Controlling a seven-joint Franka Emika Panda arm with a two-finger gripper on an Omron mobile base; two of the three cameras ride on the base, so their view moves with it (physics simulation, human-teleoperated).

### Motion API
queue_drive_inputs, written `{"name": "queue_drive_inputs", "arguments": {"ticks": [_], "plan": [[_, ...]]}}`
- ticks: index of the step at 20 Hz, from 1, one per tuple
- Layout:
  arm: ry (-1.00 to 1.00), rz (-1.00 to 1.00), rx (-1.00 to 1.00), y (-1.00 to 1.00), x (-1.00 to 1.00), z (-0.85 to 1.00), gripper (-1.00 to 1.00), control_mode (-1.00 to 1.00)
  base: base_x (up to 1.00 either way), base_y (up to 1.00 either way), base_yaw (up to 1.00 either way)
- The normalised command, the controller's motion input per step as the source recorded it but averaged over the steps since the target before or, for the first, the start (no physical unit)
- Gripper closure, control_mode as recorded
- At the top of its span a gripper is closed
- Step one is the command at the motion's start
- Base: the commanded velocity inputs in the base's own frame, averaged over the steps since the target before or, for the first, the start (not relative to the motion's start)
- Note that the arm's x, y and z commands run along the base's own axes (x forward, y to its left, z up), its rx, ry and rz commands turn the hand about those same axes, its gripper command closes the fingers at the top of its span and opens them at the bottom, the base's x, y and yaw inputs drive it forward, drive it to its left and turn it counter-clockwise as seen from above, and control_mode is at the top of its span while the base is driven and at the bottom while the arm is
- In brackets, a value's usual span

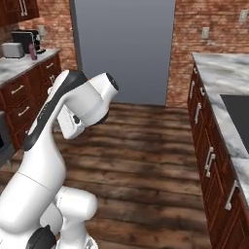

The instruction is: There is a wine glass and glass cup on the dining counter. Place the wine bottle next to the wine glass and the juice bottle next to the glass cup.

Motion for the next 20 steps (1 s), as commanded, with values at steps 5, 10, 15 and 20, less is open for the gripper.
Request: {"name": "queue_drive_inputs", "arguments": {"ticks": [5, 10, 15, 20], "plan": [[0.00, 0.00, 0.00, 0.00, 0.00, 0.00, -1.00, 1.00, 0.87, 0.30, -0.08], [0.00, 0.00, 0.00, 0.00, 0.00, 0.00, -1.00, 1.00, 0.85, 0.40, -0.04], [0.00, 0.00, 0.00, 0.00, 0.00, 0.00, -1.00, 1.00, 0.94, 0.34, -0.02], [0.00, 0.00, 0.00, 0.00, 0.00, 0.00, -1.00, 1.00, 1.00, 0.42, 0.00]]}}
